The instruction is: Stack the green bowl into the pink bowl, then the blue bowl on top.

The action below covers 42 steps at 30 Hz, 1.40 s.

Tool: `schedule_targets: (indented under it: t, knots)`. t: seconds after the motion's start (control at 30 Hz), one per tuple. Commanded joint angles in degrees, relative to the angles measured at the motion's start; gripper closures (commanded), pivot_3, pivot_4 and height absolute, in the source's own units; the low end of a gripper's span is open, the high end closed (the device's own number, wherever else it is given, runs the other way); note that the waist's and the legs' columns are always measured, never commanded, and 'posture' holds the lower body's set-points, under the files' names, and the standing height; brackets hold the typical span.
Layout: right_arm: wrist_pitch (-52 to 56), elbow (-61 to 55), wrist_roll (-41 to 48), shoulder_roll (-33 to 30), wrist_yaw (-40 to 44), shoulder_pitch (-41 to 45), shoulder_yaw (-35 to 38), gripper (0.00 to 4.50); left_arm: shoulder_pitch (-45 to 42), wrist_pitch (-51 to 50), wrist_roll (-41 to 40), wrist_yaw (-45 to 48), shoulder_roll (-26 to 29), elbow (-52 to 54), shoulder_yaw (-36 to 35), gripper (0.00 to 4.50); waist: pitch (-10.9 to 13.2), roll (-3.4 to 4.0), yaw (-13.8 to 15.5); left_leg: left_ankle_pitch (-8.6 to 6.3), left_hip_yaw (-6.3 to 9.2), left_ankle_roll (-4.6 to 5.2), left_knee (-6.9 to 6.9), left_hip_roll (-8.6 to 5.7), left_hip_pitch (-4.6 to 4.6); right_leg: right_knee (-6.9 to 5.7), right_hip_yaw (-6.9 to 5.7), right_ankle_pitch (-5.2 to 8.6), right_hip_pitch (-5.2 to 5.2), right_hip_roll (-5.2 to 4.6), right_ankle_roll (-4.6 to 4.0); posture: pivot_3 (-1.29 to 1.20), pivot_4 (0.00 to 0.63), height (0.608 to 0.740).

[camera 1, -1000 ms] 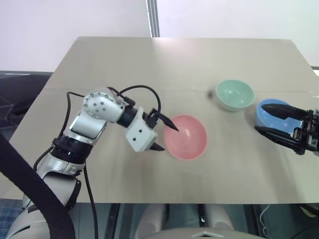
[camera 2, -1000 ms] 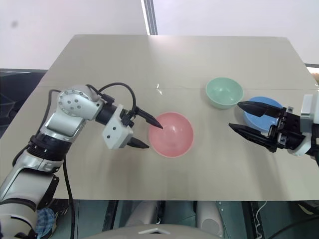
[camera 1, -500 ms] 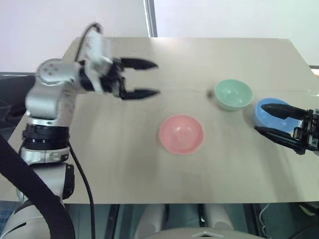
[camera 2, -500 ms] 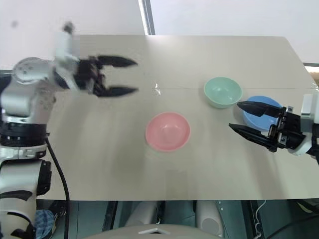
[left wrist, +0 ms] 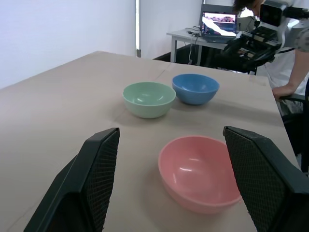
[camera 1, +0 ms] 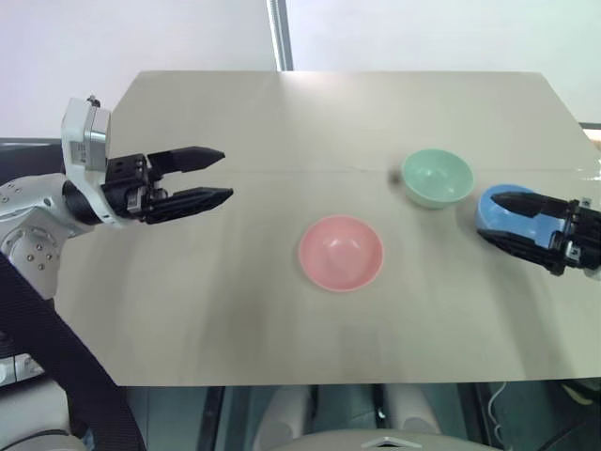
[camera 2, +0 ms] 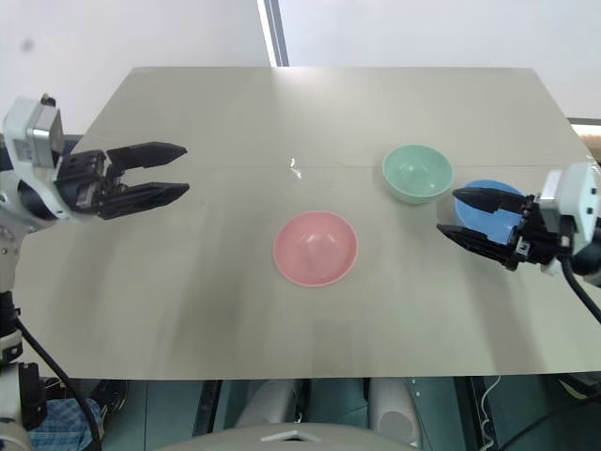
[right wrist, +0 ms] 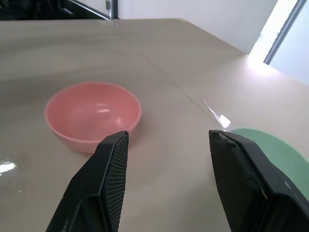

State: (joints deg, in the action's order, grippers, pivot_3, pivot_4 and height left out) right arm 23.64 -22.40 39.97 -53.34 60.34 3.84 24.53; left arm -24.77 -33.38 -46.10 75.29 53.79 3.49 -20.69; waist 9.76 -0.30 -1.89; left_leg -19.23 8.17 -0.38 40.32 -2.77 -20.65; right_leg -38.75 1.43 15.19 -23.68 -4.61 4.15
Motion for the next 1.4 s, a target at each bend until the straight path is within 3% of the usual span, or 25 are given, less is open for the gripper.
schedule_targets:
  t: [0.03, 0.1, 0.23, 0.4, 0.6, 0.87, 0.97, 1.03, 1.13, 1.4]
  knots:
    - [-1.18, 0.91, -2.91, -1.70, 0.10, 1.55, -1.12, 1.55, 0.68, -0.20, -1.71, 0.18, 1.87, 2.90, -3.29, 0.88, 0.00, 0.00, 0.04, 0.00, 0.00, 0.00, 0.00, 0.01, -0.01, 0.00, 0.00, 0.00, -0.01, 0.00, 0.00, 0.00, 0.150, 0.740]
    - [-2.14, 2.64, -7.00, -2.84, -0.80, 2.81, -3.62, 1.55, 1.59, -0.50, -1.90, 0.57, 2.42, 3.39, -3.93, 0.88, 0.00, 0.01, 0.00, 0.00, 0.00, 0.00, -0.03, 0.01, -0.04, 0.04, 0.00, 0.00, -0.04, 0.00, 0.00, 0.00, 0.150, 0.740]
    - [-2.94, 6.63, -20.23, -5.98, -3.70, 10.90, -15.82, 1.55, 2.99, -0.73, -2.30, 0.99, 3.19, 3.60, -4.83, 0.88, 0.03, 0.05, -0.42, -0.01, -0.16, 0.00, -0.04, -0.03, -0.01, 0.05, 0.12, 0.00, -0.08, -0.04, 0.00, 0.00, 0.150, 0.740]
    - [1.36, 13.10, -31.02, -2.71, -5.05, 26.41, -30.68, 1.55, 2.38, 0.09, -1.30, 1.12, 2.89, 1.95, -3.71, 0.88, 0.10, 0.17, -0.59, 0.00, -0.23, -0.02, -0.12, 0.02, -0.03, -0.07, 0.20, 0.00, -0.26, 0.04, -0.01, 0.00, 0.150, 0.740]
    - [2.81, 22.15, -38.70, 3.83, -5.58, 35.92, -39.15, 1.55, 2.97, 0.47, -0.73, 2.38, 3.64, 1.54, -3.46, 0.88, 0.09, 0.15, -0.39, 0.00, -0.21, -0.01, -0.14, -0.02, -0.41, 0.15, 0.16, 0.00, -0.51, -0.12, -0.01, 0.00, 0.150, 0.740]
    - [7.58, 26.73, -48.30, 6.91, -4.89, 40.83, -46.99, 1.55, 4.74, 0.69, -0.02, 3.74, 5.30, 1.95, -4.25, 0.88, 0.09, 0.15, -0.68, 0.02, -0.30, -0.05, -0.08, -0.08, -1.33, -0.11, 0.15, 0.00, -1.59, -0.17, -0.02, 0.00, 0.150, 0.740]
    - [7.19, 25.37, -49.00, 7.36, -3.24, 40.73, -47.49, 2.41, 4.61, 0.69, -0.02, 3.75, 5.86, 1.54, -4.49, 0.84, 0.09, 0.15, -0.68, 0.02, -0.31, -0.05, -0.08, -0.08, -1.33, -0.11, 0.15, 0.00, -1.59, -0.17, -0.02, 0.00, 0.150, 0.740]
    - [7.62, 24.89, -49.27, 7.85, -2.90, 40.83, -47.19, 3.44, 4.71, 0.74, -0.02, 3.81, 6.07, 1.53, -4.46, 0.84, 0.09, 0.15, -0.67, 0.02, -0.31, -0.05, -0.09, -0.08, -1.33, -0.11, 0.15, 0.00, -1.59, -0.17, -0.02, 0.00, 0.150, 0.740]
    - [8.05, 24.24, -49.92, 8.17, -2.76, 41.18, -46.87, 4.46, 4.72, 0.62, -0.20, 3.77, 6.10, 1.71, -4.41, 0.84, 0.08, 0.15, -0.68, 0.02, -0.33, -0.05, -0.08, -0.09, -1.31, -0.12, 0.17, 0.00, -1.59, -0.17, -0.02, 0.00, 0.150, 0.740]
    - [5.16, 11.19, -46.50, 5.88, 3.80, 41.11, -44.74, 4.46, 4.22, 0.81, 0.02, 3.82, 5.93, 1.57, -3.55, 0.84, 0.09, 0.16, -0.69, 0.02, -0.33, -0.05, -0.09, -0.08, -1.36, -0.13, 0.17, 0.00, -1.64, -0.16, -0.02, 0.00, 0.150, 0.740]
